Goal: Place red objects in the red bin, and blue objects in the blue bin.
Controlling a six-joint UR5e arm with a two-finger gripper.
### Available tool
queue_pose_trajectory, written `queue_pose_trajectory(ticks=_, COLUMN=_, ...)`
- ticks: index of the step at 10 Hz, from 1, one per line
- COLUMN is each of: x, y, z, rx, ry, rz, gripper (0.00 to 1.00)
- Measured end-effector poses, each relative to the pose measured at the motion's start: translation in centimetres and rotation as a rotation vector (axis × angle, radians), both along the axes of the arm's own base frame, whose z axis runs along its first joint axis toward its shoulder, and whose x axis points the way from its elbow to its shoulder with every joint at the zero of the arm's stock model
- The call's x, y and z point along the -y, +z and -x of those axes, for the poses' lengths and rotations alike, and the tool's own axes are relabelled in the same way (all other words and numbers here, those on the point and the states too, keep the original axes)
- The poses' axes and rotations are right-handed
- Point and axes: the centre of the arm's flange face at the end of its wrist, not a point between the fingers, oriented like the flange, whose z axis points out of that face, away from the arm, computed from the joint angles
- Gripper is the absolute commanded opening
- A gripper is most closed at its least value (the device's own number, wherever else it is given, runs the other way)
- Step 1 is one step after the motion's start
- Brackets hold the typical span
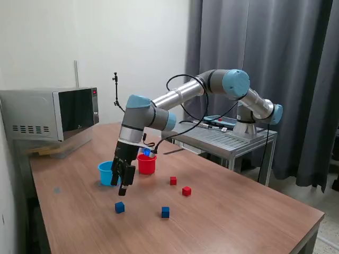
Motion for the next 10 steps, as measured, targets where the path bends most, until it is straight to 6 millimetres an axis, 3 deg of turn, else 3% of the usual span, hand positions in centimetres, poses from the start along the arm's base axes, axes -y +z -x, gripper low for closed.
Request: queue_pose_trajectory(ticks=10, x=0.1, y=-3.0, z=-0.2, rx=0.033, ry=0.144, rz=-0.032, gripper=1.00)
